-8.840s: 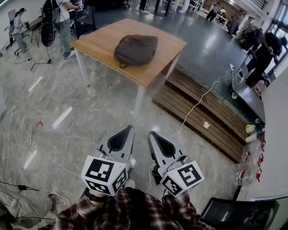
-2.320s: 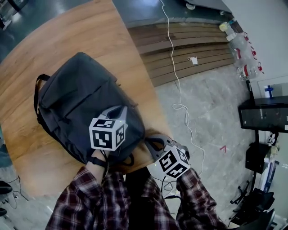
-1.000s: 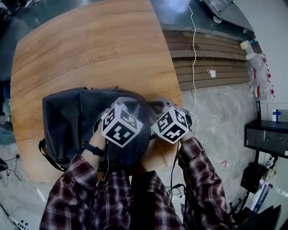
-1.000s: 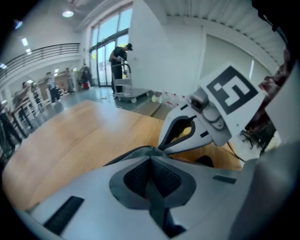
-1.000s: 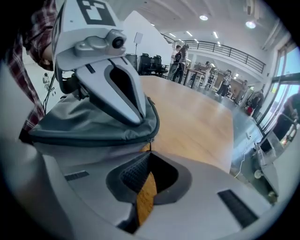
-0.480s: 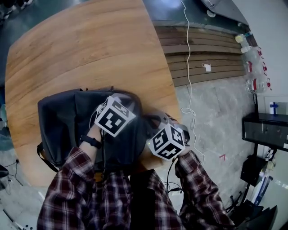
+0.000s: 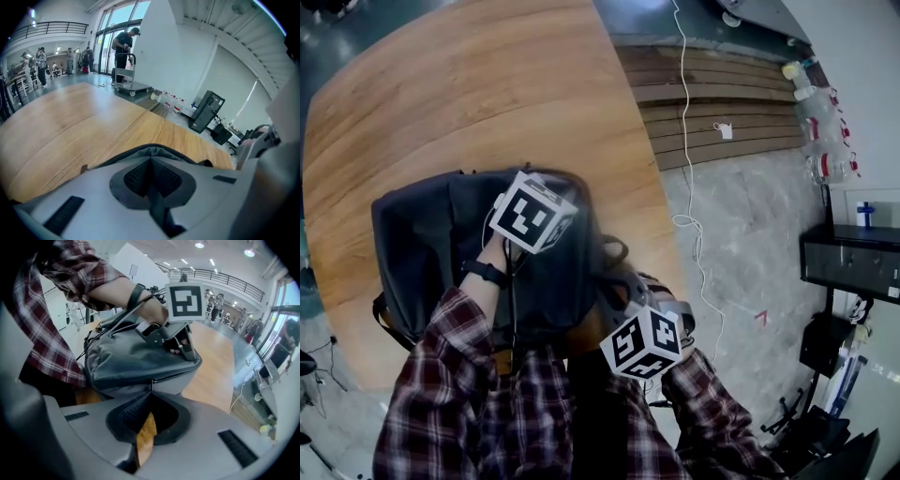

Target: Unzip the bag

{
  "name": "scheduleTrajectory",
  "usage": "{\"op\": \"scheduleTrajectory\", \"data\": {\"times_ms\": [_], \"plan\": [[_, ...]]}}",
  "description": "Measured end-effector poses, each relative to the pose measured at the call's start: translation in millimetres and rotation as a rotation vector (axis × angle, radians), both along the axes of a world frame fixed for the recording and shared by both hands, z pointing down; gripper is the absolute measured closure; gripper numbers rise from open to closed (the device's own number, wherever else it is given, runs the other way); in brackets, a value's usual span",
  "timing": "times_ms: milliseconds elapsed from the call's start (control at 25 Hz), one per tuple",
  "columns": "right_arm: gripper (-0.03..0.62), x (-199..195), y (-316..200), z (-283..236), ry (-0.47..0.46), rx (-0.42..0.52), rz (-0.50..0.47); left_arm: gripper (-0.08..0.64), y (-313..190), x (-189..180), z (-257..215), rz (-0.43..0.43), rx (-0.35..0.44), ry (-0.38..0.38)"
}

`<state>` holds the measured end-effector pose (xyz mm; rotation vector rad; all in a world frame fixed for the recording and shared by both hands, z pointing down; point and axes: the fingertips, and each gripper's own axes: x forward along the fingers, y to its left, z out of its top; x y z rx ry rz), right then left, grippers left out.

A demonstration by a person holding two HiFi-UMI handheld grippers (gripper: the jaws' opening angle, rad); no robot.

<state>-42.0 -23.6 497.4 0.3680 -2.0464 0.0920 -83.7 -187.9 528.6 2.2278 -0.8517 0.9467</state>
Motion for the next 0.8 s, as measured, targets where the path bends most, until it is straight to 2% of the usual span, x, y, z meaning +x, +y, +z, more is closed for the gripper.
{"op": "scheduleTrajectory", "data": {"times_ms": [160,280,520,640,800], "plan": [[0.583,0,35,-6,-0.039,-0.055,0.014,0.551,-25,-19,2,-0.068,0.031,-0.024],[0.583,0,42,-6,-0.083,-0.064,0.069,0.551,-37,-35,1,-0.123,0.03,-0.02],[0.583,9,20,4,-0.083,-0.025,0.073,0.551,-39,-54,-1,-0.179,0.094,-0.08],[0.583,19,-4,8,-0.085,0.001,0.107,0.551,-29,-82,2,-0.212,0.123,-0.147],[0.583,20,-48,13,-0.079,0.043,0.114,0.551,-8,-123,5,-0.308,0.138,-0.194]]}}
